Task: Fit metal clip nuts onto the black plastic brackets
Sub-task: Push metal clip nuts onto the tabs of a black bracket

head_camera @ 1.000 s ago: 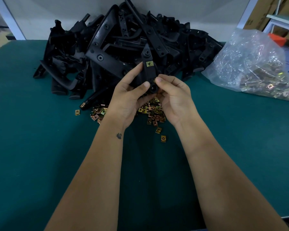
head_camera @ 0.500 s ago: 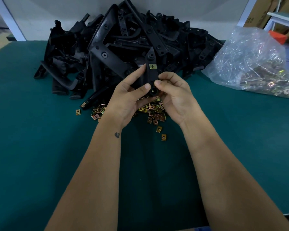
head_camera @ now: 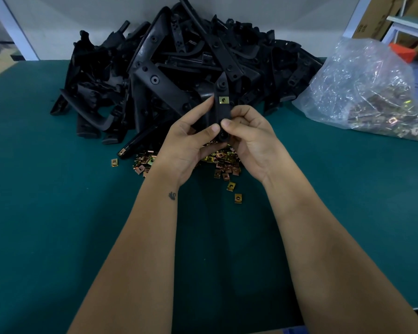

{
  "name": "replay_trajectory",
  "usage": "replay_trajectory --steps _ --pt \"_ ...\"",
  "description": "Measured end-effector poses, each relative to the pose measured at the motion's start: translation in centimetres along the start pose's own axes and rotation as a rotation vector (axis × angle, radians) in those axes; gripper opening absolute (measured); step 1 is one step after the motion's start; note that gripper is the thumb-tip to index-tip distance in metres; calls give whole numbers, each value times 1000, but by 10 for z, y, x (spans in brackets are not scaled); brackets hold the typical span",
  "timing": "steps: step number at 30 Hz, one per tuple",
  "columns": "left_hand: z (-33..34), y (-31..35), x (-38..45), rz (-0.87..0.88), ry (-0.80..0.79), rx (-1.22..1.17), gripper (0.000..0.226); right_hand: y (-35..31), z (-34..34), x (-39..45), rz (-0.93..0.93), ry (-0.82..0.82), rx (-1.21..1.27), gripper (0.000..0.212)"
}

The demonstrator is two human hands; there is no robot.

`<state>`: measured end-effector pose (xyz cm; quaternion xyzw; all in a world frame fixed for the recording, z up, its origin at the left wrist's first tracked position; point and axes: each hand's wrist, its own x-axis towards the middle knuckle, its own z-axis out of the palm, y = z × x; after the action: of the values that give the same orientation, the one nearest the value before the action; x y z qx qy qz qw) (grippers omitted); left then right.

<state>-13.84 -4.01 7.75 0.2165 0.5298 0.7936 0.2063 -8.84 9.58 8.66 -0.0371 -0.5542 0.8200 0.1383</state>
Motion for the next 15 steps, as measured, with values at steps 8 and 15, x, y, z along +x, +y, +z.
replay_trajectory --steps 8,15 --pt "5 -3 3 44 82 -32 48 1 8 0 -110 154 -237 13" --pt "10 -3 8 51 150 -194 43 4 16 -4 -372 291 -595 7"
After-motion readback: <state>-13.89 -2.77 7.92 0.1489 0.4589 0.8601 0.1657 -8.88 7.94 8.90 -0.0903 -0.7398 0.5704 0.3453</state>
